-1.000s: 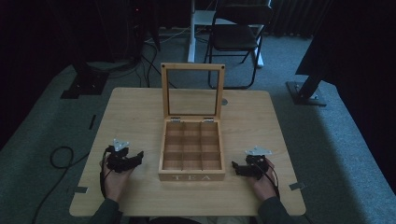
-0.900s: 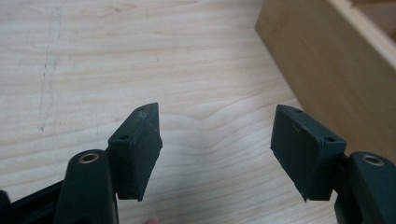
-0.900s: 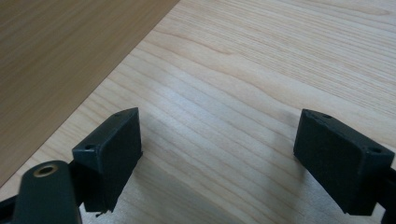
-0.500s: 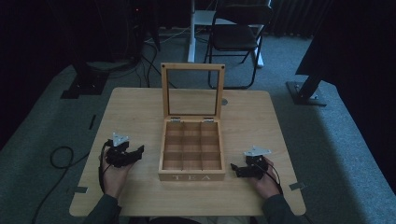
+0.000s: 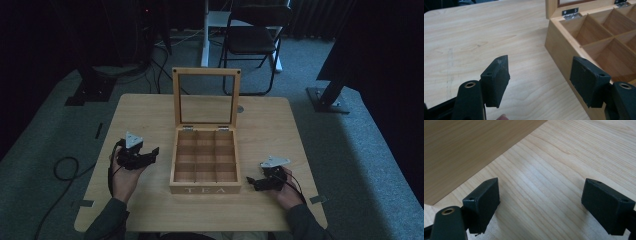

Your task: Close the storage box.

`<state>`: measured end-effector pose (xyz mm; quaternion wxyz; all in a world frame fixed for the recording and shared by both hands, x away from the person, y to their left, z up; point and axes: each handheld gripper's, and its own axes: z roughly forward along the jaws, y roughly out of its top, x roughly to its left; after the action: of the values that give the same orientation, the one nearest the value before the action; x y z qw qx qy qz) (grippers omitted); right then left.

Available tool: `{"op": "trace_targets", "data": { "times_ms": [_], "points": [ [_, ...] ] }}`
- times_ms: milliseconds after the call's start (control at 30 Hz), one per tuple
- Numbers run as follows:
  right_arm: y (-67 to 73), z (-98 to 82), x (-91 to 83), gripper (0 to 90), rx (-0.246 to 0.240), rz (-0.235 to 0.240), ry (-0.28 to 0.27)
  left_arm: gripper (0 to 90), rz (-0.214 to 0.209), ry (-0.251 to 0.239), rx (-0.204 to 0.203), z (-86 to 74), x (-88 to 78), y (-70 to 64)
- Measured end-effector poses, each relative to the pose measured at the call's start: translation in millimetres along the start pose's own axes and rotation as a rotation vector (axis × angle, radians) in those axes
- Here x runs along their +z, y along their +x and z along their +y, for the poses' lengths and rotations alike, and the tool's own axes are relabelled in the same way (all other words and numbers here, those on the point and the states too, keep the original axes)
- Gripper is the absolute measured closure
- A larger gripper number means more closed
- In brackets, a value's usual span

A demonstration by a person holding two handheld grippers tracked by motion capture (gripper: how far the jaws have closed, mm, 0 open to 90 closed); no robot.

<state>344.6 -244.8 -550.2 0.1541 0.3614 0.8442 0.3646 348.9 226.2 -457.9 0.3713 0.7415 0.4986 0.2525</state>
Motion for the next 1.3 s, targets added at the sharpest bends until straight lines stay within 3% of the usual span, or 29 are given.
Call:
{"op": "trace_targets", "data": {
  "times_ms": [167, 367, 500, 733, 900, 1300],
  "points": [
    [-2.1, 0.9, 0.7, 14.3, -0.037, 0.036, 0.003, 31.9, -0.013, -0.004, 0.014, 11.3, 4.1, -1.7],
    [-2.6, 1.4, 1.2, 14.3, -0.041, 0.042, 0.003, 31.9, -0.016, -0.032, 0.027, 29.4, 3.5, 0.4],
    [-3.5, 1.8, 1.6, 14.3, -0.045, 0.043, 0.001, 32.0, -0.010, -0.065, 0.009, 44.4, -1.2, 6.5],
    [-5.1, 1.7, 1.6, 13.7, 0.005, -0.008, 0.003, 32.1, -0.007, -0.093, -0.008, 65.2, -4.7, 12.6],
    [-3.7, 1.7, 1.7, 12.9, 0.031, -0.032, 0.005, 32.1, -0.007, -0.091, 0.004, 74.9, -3.3, 9.9],
    [-2.2, 1.2, 1.1, 12.9, 0.046, -0.050, 0.005, 32.1, -0.032, -0.104, 0.024, 95.7, 9.5, 4.7]
  ]
}}
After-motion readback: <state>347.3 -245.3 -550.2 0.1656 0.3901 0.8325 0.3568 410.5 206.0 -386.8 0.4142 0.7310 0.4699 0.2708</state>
